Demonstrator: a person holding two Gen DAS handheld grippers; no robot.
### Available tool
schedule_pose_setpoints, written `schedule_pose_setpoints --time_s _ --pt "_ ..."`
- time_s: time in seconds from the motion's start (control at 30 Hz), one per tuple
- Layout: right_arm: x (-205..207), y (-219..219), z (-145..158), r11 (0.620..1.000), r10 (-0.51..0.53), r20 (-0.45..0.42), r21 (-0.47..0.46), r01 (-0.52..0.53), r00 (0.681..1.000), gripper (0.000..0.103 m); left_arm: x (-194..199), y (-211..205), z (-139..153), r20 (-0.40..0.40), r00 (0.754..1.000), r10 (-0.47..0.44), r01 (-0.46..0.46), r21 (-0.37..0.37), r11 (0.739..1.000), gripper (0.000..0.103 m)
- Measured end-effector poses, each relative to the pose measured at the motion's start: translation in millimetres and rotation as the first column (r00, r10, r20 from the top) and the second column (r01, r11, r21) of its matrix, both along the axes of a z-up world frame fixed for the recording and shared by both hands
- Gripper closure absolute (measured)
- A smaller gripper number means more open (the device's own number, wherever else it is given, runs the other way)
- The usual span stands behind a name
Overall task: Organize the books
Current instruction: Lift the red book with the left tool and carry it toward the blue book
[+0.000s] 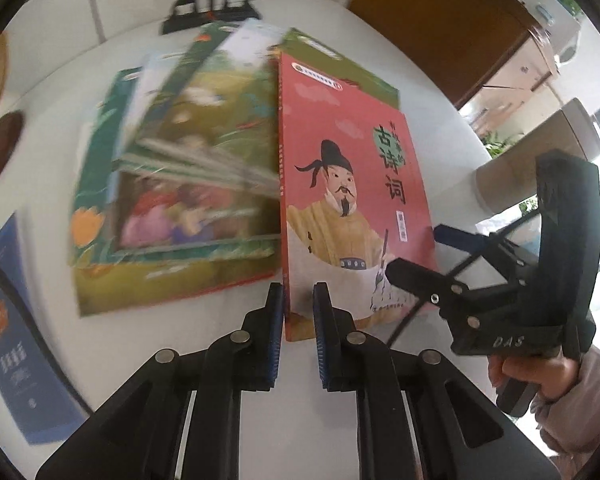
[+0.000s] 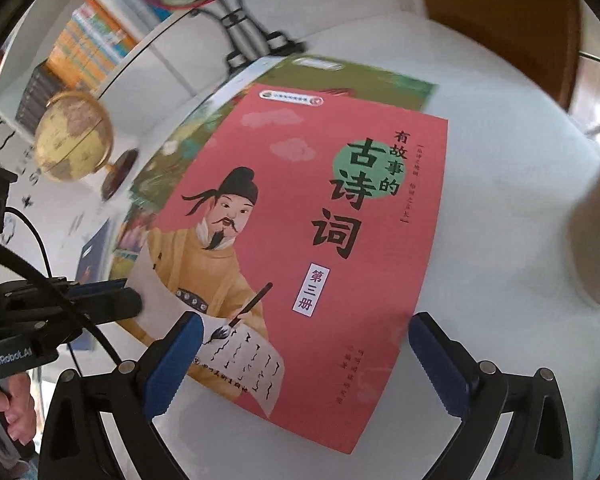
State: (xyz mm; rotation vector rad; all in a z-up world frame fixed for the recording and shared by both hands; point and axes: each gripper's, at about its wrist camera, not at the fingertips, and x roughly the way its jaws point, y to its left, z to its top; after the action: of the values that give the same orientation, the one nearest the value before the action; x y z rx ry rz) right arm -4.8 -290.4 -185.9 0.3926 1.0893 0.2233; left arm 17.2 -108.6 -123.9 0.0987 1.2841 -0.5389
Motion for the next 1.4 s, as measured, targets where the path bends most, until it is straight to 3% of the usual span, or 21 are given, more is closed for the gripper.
schedule_pose_setpoints --time_s 0.17,0.3,0.43,0.57,0.73,0.87,0.97,1.03,1.13,1.2,1.3,1.4 --pt "10 27 3 0.994 0.082 0.035 0.075 -0.084 0.996 0.000 -2 44 -3 -0.041 0.995 0.086 -0.086 -0.008 0.996 0.090" --pt "12 26 6 0.980 0.082 0.081 0.176 -0.095 0.993 0.000 10 59 -12 -0.082 0.983 0.164 -0.166 -0.025 0.986 0.090" --pt "9 15 -4 0.980 0.063 0.025 0.190 -0.067 0.998 0.000 24 55 -19 -0.124 0.974 0.190 -0.196 -0.039 0.980 0.090" --pt "2 6 -2 0.972 0.052 0.032 0.226 -0.058 0.998 0.000 35 43 -28 -0.155 0.971 0.182 -0.188 -0.022 0.982 0.077" --pt "8 9 -4 0.947 0.081 0.018 0.309 -0.083 0.997 0.000 41 36 -37 -0.214 0.954 0.210 -0.219 -0.017 0.976 0.074" --pt "13 17 -3 0.946 0.100 0.006 0.310 -0.097 0.995 0.000 36 37 -30 -0.171 0.965 0.201 -0.209 -0.031 0.977 0.074" --pt "15 10 -5 0.929 0.084 -0.022 0.363 -0.070 0.996 0.018 34 41 -16 -0.094 0.976 0.197 -0.201 -0.040 0.979 0.074" --pt "11 2 -4 0.928 0.084 -0.014 0.366 -0.073 0.996 0.045 36 49 -12 -0.103 0.973 0.209 -0.217 -0.084 0.972 0.074" --pt "7 -7 -6 0.931 0.086 -0.018 0.357 -0.074 0.996 0.066 40 64 -9 -0.131 0.965 0.226 -0.244 -0.146 0.959 0.074" --pt "4 -9 -5 0.932 0.085 -0.011 0.355 -0.076 0.996 0.072 40 71 -6 -0.136 0.963 0.232 -0.253 -0.166 0.953 0.074" --pt "1 -4 7 0.949 0.111 0.030 0.292 -0.114 0.993 0.072 36 73 4 -0.090 0.968 0.233 -0.246 -0.166 0.955 0.074" --pt "0 1 19 0.945 0.134 0.065 0.291 -0.147 0.989 0.072 35 85 13 -0.080 0.970 0.229 -0.240 -0.191 0.952 0.074"
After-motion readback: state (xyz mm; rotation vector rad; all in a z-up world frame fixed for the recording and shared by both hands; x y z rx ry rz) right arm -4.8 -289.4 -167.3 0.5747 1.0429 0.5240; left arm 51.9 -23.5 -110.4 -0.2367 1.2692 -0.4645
